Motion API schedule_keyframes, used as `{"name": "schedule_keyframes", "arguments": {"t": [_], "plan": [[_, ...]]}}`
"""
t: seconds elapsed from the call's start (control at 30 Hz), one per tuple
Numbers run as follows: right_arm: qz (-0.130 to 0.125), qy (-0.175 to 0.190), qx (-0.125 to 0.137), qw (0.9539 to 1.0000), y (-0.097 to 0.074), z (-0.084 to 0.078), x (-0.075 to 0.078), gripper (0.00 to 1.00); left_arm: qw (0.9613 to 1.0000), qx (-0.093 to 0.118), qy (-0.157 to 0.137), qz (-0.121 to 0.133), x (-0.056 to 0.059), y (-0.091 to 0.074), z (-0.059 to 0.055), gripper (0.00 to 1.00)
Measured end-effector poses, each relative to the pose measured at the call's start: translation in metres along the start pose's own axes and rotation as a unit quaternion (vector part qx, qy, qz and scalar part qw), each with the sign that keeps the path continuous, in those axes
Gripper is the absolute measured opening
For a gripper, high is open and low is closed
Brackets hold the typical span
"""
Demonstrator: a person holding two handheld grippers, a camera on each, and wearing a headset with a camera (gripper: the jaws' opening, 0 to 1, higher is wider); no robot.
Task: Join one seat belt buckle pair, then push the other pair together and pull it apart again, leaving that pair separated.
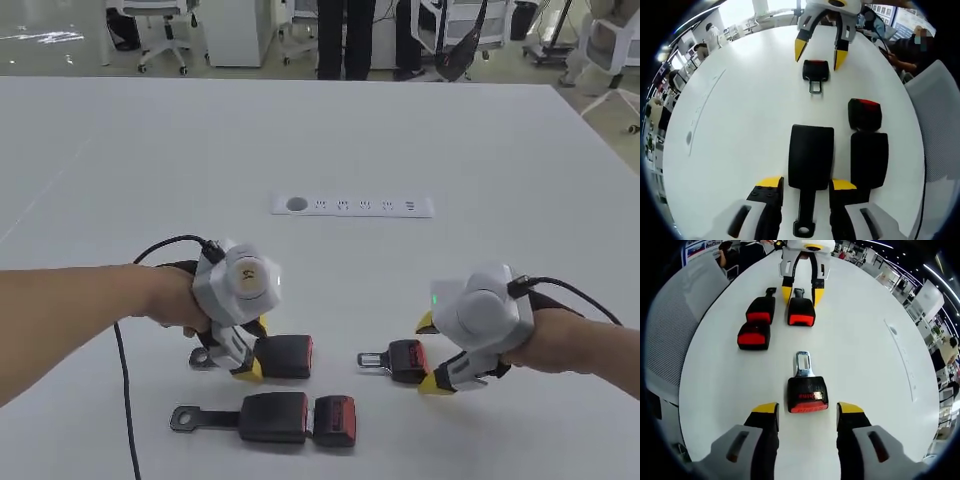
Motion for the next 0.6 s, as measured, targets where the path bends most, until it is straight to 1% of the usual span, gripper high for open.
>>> {"name": "schedule_keyframes", "arguments": {"t": [0.07, 0.17, 0.27, 0.3, 0.37, 0.4, 0.43, 0.47, 0.53, 0.6], "plan": [[0.001, 0.005, 0.001, 1.0, -0.001, -0.001, 0.0, 0.45, 1.0, 0.0, 0.0, 0.003, -0.001, 0.0, -0.004, 0.37], [-0.002, 0.006, 0.001, 1.0, -0.005, -0.001, -0.003, 0.47, 1.0, -0.002, 0.001, 0.003, 0.002, -0.004, -0.007, 0.38], [-0.004, 0.013, 0.004, 0.9999, -0.009, -0.001, -0.005, 0.49, 1.0, 0.003, -0.006, 0.006, 0.002, -0.011, -0.013, 0.39], [-0.005, 0.015, 0.006, 0.9999, -0.01, -0.001, -0.006, 0.5, 0.9999, 0.005, -0.008, 0.007, 0.005, -0.012, -0.014, 0.39], [-0.005, 0.019, 0.008, 0.9998, -0.008, -0.002, -0.006, 0.52, 0.9997, 0.01, -0.02, 0.005, 0.009, -0.016, -0.017, 0.41], [-0.004, 0.021, 0.007, 0.9998, -0.009, -0.002, -0.007, 0.53, 0.999, 0.014, -0.043, -0.002, 0.012, -0.018, -0.019, 0.42], [-0.003, 0.025, 0.006, 0.9997, -0.01, -0.004, -0.009, 0.54, 0.9985, 0.019, -0.052, -0.002, 0.01, -0.018, -0.022, 0.44], [-0.004, 0.028, 0.006, 0.9996, -0.01, -0.005, -0.01, 0.55, 0.9984, 0.02, -0.053, 0.0, 0.009, -0.019, -0.025, 0.45], [-0.006, 0.036, 0.007, 0.9993, -0.012, -0.007, -0.012, 0.56, 0.9974, 0.027, -0.067, -0.002, 0.011, -0.023, -0.028, 0.46], [-0.005, 0.044, 0.01, 0.999, -0.013, -0.01, -0.014, 0.57, 0.9967, 0.032, -0.075, -0.001, 0.009, -0.025, -0.035, 0.47]]}}
Point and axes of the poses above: the centre of the closed fingertips' face, and the gripper's own axes: y roughly forward along the fingers, x roughly to its right, z roughly out of its top, the point moved 5 cm from there along -y, roughly backward along the fingers, and after that the axes turned 9 degrees about -y, right-handed, at the moved point
